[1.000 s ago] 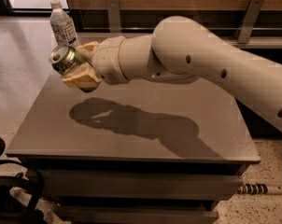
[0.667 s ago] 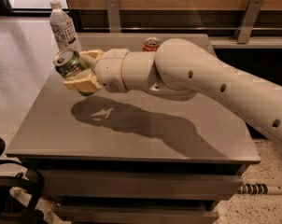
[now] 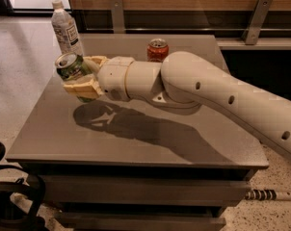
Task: Place green can upright
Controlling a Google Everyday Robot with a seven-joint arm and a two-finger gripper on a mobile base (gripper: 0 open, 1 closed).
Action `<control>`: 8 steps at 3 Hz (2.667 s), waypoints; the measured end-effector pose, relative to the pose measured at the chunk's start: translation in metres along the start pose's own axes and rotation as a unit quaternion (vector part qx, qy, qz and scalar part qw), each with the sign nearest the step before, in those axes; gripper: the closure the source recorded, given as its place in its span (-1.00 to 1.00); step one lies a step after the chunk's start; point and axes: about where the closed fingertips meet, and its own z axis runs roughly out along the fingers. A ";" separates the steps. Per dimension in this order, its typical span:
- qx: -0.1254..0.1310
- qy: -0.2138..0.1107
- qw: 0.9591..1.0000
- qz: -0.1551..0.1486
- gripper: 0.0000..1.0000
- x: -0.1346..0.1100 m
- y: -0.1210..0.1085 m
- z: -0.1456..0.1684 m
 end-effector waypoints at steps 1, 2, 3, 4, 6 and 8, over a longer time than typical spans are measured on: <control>0.008 -0.016 0.999 0.027 1.00 0.010 0.003 -0.002; 0.010 -0.053 0.997 0.053 1.00 0.016 0.016 0.002; 0.009 -0.069 0.996 0.060 1.00 0.018 0.021 0.005; 0.009 -0.063 0.996 0.065 1.00 0.021 0.023 0.008; 0.033 -0.038 0.996 0.074 1.00 0.041 0.022 -0.001; 0.044 -0.036 0.995 0.087 0.74 0.058 0.017 -0.007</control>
Offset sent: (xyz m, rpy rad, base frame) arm -0.0152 0.0014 -0.0270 0.1979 0.0791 -0.0205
